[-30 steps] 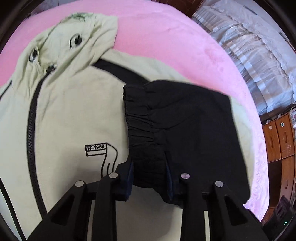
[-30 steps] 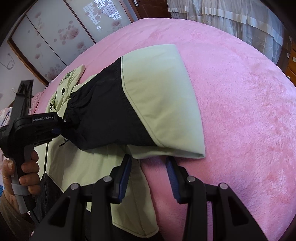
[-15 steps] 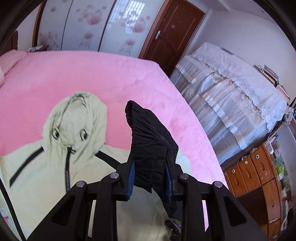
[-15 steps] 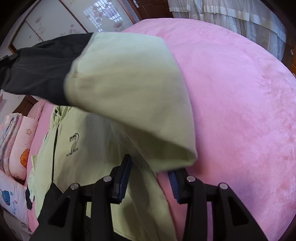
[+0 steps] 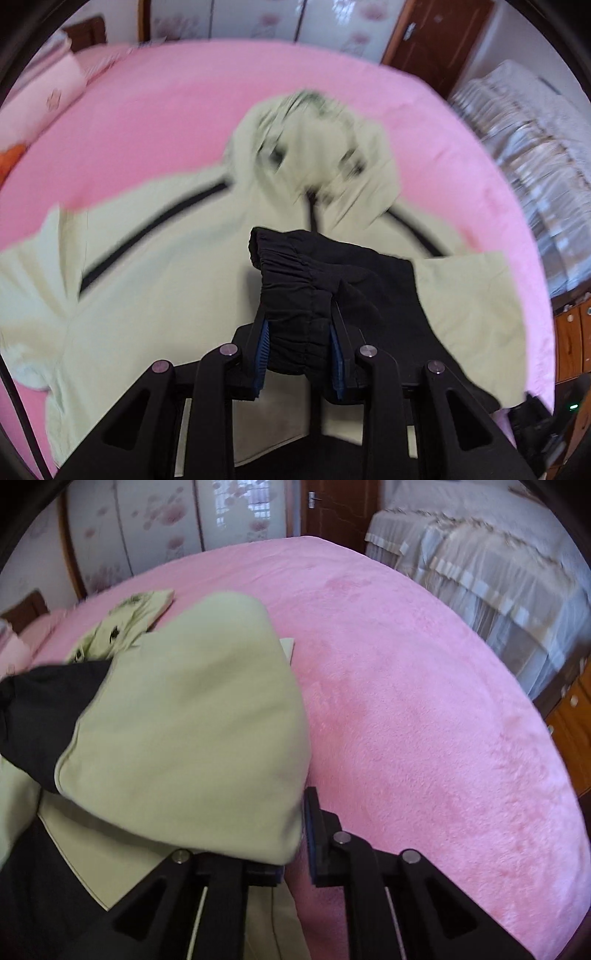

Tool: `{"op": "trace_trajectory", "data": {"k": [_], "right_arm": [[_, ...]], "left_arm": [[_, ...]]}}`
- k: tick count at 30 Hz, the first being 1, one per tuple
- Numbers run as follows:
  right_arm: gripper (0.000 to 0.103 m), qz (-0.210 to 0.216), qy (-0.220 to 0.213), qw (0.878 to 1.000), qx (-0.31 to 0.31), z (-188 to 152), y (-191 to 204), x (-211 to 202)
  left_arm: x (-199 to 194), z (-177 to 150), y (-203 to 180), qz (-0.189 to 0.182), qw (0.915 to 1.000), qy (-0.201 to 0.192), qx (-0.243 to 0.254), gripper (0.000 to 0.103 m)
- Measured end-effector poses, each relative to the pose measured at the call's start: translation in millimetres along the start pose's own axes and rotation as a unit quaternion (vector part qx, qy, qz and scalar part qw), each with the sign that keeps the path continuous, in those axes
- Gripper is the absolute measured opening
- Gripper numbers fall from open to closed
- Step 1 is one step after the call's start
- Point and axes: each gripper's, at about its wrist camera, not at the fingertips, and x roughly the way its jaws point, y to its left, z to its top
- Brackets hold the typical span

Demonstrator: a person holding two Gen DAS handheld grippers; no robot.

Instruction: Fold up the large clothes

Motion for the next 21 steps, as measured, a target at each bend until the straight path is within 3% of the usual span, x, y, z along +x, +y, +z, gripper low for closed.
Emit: {"op": "trace_trajectory", "data": {"k": [4, 10, 13, 16, 19, 21], "right_arm": [[0.038, 0.002, 0.004, 1.0, -0.016, -8, 9, -13], [0.041, 0.056, 0.026, 0.998, -0.029, -22, 1, -41], [0.041, 0.05, 0.02, 0.998, -0.036, -29, -3, -52], [0.041, 0.047, 0.023, 0.998, -0.04, -34, -6, -54], [0.041, 0.068, 0.035, 0.997, -0.025, -31, -12, -55], [0.041, 0.093, 0.035, 0.995, -0.007, -23, -17, -59]], "left_arm": [[37, -22, 21, 0.0, 0.9992, 0.038, -0.014, 0.028], [28, -21, 25, -0.013, 0.9996, 0.024, 0.008, 0.029], [14, -26, 28, 0.013, 0.9995, -0.008, 0.026, 0.028], [14, -30, 40, 0.004, 0.9996, 0.009, 0.026, 0.03], [21, -29, 55, -0.023, 0.9991, 0.033, 0.009, 0.044], [18, -23, 64, -0.043, 0.9986, 0.03, -0.008, 0.062]]}}
